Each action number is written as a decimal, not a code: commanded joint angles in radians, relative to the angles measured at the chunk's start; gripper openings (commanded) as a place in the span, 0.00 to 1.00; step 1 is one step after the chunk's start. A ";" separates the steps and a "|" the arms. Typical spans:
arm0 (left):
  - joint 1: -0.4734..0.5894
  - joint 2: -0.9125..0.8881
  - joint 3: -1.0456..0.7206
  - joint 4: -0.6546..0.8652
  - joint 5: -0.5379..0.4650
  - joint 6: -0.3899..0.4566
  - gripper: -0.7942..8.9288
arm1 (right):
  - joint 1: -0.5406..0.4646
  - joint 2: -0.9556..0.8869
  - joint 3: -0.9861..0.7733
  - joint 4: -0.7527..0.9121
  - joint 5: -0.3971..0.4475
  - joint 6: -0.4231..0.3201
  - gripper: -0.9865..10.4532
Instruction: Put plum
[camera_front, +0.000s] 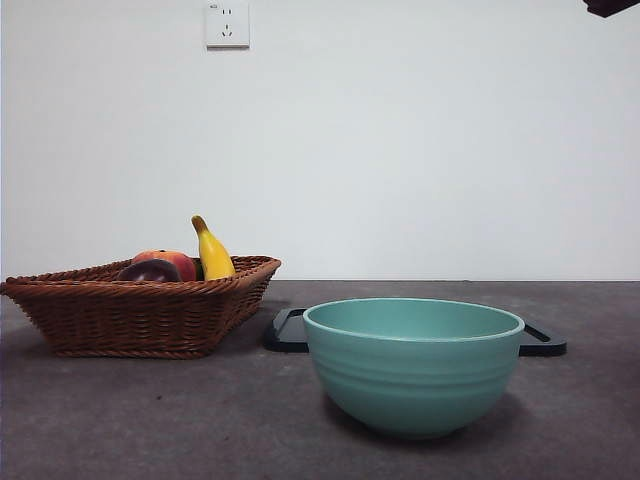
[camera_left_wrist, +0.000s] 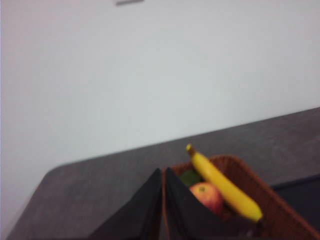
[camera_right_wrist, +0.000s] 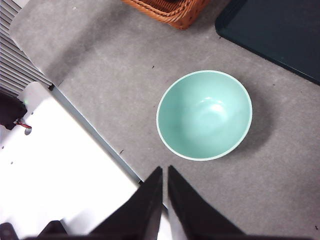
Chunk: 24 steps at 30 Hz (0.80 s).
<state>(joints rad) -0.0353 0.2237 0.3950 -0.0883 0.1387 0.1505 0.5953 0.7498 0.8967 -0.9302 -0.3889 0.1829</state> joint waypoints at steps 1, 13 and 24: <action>0.008 -0.040 -0.075 0.034 -0.020 -0.048 0.09 | 0.006 0.006 0.017 0.010 0.003 -0.012 0.09; 0.016 -0.187 -0.312 0.034 -0.039 -0.118 0.09 | 0.006 0.006 0.017 0.010 0.003 -0.012 0.09; 0.017 -0.221 -0.384 0.011 -0.039 -0.137 0.09 | 0.006 0.006 0.017 0.010 0.003 -0.012 0.09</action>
<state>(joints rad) -0.0216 0.0051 0.0322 -0.0803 0.1028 0.0227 0.5953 0.7498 0.8967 -0.9302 -0.3889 0.1829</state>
